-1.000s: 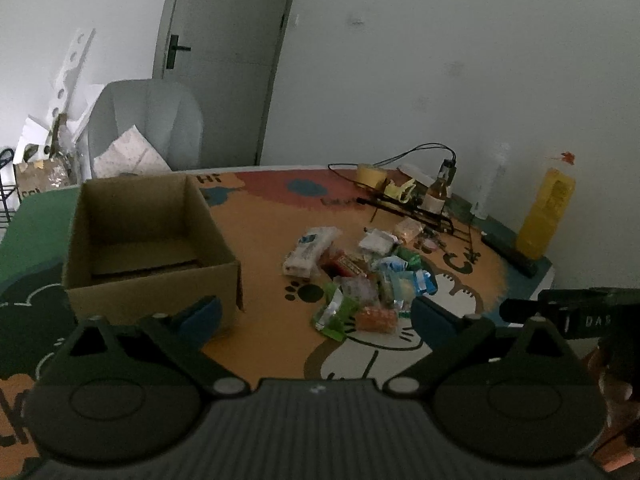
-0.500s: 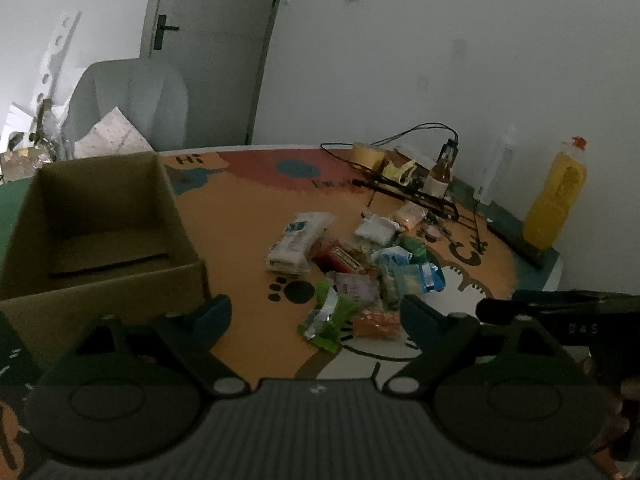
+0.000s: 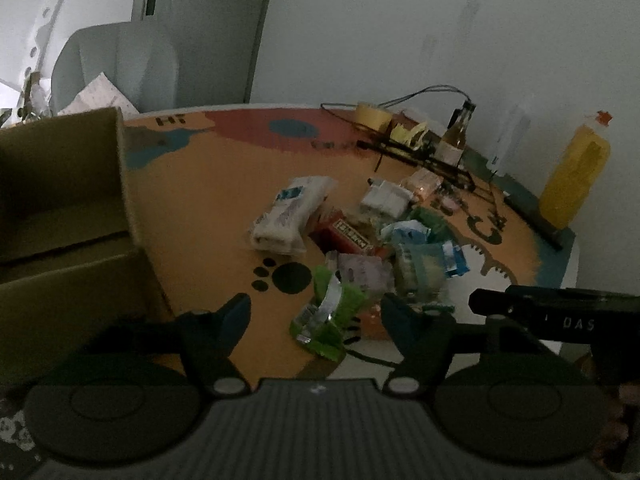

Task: Organize snacks
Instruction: 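Grasp the green-and-white packet with the left gripper while the right grasps the blue-and-white bag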

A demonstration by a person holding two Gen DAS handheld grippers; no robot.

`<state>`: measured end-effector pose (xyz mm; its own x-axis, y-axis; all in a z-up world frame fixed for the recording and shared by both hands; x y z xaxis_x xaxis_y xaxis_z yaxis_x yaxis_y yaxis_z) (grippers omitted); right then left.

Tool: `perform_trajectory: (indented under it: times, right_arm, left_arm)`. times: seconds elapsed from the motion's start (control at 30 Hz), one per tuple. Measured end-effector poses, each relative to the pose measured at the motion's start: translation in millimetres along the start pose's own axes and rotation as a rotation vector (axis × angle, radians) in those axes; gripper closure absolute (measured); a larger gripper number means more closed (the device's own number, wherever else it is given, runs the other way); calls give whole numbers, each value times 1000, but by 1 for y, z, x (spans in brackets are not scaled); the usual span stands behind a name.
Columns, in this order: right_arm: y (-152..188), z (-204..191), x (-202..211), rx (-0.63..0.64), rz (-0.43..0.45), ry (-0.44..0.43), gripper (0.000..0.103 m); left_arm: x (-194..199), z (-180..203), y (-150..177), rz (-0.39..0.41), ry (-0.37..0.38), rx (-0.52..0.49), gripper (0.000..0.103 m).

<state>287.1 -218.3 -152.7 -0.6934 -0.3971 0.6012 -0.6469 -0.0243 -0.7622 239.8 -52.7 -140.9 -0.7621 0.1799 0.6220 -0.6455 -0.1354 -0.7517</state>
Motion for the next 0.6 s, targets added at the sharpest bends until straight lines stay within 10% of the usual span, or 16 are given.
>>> perform_trajectory:
  times: [0.6]
  right_arm:
    - [-3, -18, -54, 43, -67, -60, 30]
  left_arm:
    - [-60, -2, 4, -108, 21, -2, 58]
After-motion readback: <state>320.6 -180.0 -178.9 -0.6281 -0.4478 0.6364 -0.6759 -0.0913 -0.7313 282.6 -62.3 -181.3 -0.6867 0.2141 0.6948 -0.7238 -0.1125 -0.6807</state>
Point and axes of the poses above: each gripper's, at about its wrist camera, not at the fingertips, and x roughly against the way its jaws point, z to its right, y to its underside, the point moved 10 cm from there along -x, roughly the way its jaws point, and after that the axes turned 1 degree about z, right-handed, at the moved point
